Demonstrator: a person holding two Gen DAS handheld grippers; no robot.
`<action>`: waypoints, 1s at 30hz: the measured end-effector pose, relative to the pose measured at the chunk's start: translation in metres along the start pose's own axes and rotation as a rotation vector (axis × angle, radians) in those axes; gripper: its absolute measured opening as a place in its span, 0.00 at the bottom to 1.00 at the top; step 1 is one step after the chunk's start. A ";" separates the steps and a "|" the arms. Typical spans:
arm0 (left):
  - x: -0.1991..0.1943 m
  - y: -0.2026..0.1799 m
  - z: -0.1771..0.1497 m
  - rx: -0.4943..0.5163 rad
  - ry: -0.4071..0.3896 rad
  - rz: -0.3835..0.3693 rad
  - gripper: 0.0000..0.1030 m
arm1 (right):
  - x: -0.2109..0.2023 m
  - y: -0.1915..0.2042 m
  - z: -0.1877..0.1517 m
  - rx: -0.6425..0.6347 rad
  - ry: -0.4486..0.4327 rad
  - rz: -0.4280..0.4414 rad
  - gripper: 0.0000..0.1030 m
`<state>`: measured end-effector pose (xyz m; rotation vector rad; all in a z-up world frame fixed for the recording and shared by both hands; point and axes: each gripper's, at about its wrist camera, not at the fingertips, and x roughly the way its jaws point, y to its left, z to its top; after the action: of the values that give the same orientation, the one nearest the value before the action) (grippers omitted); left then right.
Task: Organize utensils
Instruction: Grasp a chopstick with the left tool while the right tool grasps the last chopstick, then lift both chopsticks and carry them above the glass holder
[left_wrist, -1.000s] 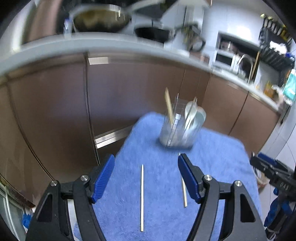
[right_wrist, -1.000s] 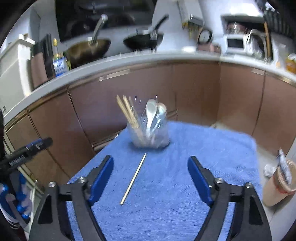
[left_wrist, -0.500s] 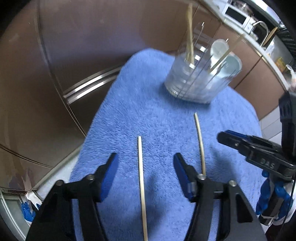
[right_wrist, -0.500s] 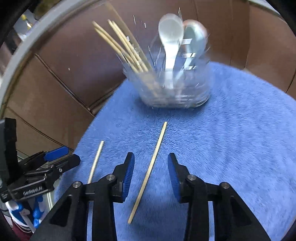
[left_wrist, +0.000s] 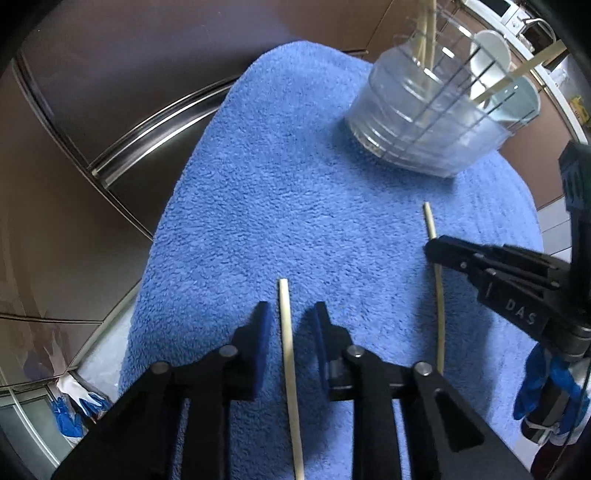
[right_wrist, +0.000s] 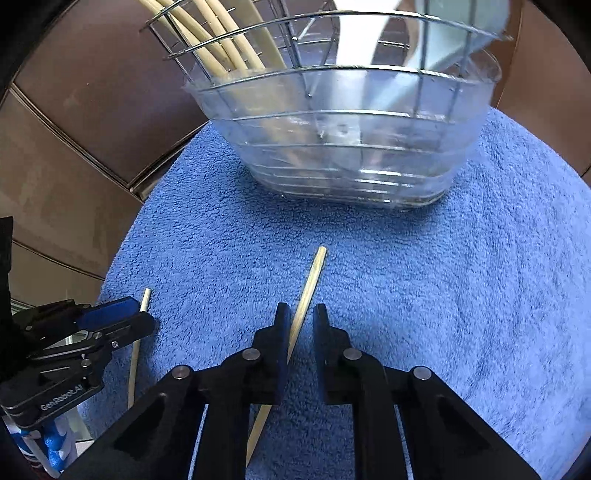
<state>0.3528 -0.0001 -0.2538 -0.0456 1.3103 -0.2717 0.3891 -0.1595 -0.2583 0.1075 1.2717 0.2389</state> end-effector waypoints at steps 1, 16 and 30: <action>0.000 -0.001 0.001 0.005 0.001 0.005 0.17 | 0.001 0.001 0.002 -0.006 0.004 -0.007 0.11; -0.002 -0.005 -0.002 0.013 -0.033 0.051 0.05 | 0.013 0.012 0.010 -0.037 0.030 -0.047 0.05; -0.082 -0.026 -0.043 0.026 -0.270 0.042 0.05 | -0.078 0.015 -0.041 -0.090 -0.151 0.022 0.05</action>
<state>0.2880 -0.0015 -0.1822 -0.0312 1.0386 -0.2383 0.3265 -0.1652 -0.1940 0.0610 1.1080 0.3010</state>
